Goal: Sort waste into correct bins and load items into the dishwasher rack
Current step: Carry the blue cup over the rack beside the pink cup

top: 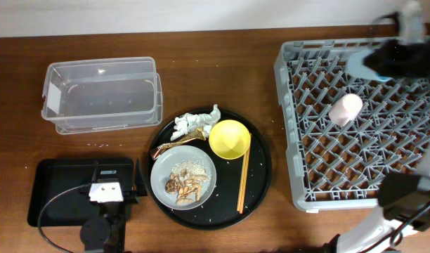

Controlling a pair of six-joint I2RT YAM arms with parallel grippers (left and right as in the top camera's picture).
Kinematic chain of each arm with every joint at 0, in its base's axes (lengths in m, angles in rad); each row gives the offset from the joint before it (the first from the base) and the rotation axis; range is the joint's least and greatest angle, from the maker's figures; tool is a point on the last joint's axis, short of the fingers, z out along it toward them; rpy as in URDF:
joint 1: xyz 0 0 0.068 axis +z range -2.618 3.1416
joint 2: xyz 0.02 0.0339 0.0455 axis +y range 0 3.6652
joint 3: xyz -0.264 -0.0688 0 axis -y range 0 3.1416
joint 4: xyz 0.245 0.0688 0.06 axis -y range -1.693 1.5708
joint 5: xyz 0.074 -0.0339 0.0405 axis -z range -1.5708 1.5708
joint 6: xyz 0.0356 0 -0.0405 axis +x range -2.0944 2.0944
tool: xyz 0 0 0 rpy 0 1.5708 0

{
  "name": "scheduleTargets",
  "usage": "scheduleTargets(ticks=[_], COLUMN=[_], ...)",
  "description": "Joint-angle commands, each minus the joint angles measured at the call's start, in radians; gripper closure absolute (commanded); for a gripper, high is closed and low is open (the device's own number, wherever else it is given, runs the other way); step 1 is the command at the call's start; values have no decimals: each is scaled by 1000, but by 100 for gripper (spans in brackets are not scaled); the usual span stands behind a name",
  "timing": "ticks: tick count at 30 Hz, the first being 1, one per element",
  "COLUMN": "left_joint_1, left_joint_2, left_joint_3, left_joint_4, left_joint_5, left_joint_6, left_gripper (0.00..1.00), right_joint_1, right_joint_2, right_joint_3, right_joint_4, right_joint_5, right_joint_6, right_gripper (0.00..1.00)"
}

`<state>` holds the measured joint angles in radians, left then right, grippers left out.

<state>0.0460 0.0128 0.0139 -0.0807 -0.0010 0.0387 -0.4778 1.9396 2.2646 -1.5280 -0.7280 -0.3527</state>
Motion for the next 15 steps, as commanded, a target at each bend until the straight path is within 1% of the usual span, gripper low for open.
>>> scheduleTargets(ticks=[1, 3, 5, 8, 11, 15], left_joint_1=[-4, -4, -4, -4, -4, -4], left_joint_2=[-6, -6, -6, -6, -6, -6], left_joint_3=[-5, -5, -5, -5, -5, -5], left_joint_4=[-2, -2, -2, -2, -2, -2], left_joint_5=[-3, -3, -3, -3, -3, -3], left_joint_6=[16, 16, 15, 16, 15, 15], left_gripper=[0, 1, 1, 1, 0, 1], right_joint_1=[-160, -230, -270, -317, -320, -292], right_joint_2=[61, 102, 138, 216, 300, 402], right_joint_3=[-60, -107, -141, -197, -207, -207], right_joint_4=[0, 28, 64, 130, 155, 191], right_joint_5=[-415, -482, -526, -652, -714, -729], right_joint_6=[-201, -220, -220, -219, -219, -216], right_gripper=[96, 96, 96, 96, 96, 96])
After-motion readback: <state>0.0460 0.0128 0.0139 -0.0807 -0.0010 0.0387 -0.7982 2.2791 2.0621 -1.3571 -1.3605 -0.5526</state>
